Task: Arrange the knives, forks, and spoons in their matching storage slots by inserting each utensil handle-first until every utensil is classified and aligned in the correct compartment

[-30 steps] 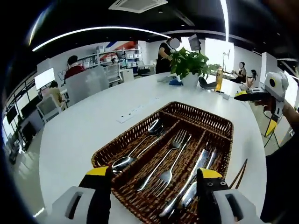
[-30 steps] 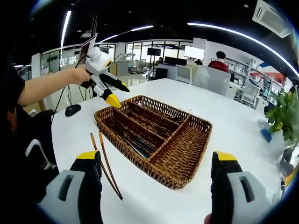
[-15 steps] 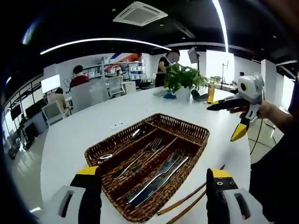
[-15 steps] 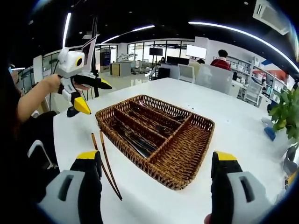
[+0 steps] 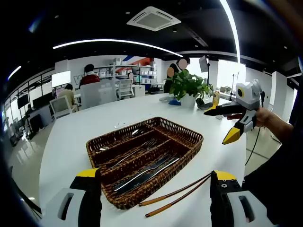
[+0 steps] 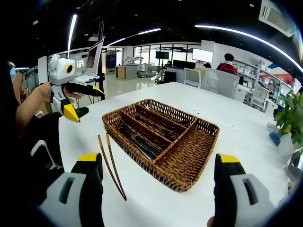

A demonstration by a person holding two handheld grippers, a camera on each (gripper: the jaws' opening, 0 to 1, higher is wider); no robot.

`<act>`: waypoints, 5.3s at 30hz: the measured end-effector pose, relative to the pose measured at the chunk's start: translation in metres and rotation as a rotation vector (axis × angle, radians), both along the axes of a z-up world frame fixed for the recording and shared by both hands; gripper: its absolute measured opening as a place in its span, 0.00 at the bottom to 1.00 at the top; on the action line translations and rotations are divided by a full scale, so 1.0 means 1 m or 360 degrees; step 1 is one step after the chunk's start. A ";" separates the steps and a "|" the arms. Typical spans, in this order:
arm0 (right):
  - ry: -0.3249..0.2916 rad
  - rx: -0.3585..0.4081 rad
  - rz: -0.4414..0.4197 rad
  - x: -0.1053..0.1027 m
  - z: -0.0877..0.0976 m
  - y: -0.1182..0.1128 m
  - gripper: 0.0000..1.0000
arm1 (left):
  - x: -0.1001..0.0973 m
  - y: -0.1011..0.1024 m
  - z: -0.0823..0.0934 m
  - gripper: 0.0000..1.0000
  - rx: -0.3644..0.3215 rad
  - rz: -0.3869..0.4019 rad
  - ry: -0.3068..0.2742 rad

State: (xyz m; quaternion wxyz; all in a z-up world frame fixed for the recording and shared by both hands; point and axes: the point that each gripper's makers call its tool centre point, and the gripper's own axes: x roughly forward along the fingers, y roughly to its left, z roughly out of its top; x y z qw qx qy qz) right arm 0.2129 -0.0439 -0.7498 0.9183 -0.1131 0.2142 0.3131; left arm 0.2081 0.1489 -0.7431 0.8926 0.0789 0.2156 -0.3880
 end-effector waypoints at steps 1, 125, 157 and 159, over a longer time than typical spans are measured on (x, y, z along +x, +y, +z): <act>-0.0003 -0.0003 0.0001 -0.001 0.000 0.000 1.00 | 0.000 -0.001 0.001 1.00 -0.0005 -0.0003 -0.0002; 0.0238 -0.0065 0.0685 -0.005 -0.123 0.168 0.03 | -0.024 0.021 -0.011 0.96 0.0060 0.0098 0.0029; 0.0126 -0.0065 0.0741 -0.014 -0.051 0.158 0.01 | -0.015 0.017 -0.006 0.97 0.0067 0.0072 0.0012; 0.0103 -0.0060 0.0718 -0.010 -0.040 0.155 0.01 | -0.015 0.016 -0.006 0.97 0.0065 0.0067 0.0014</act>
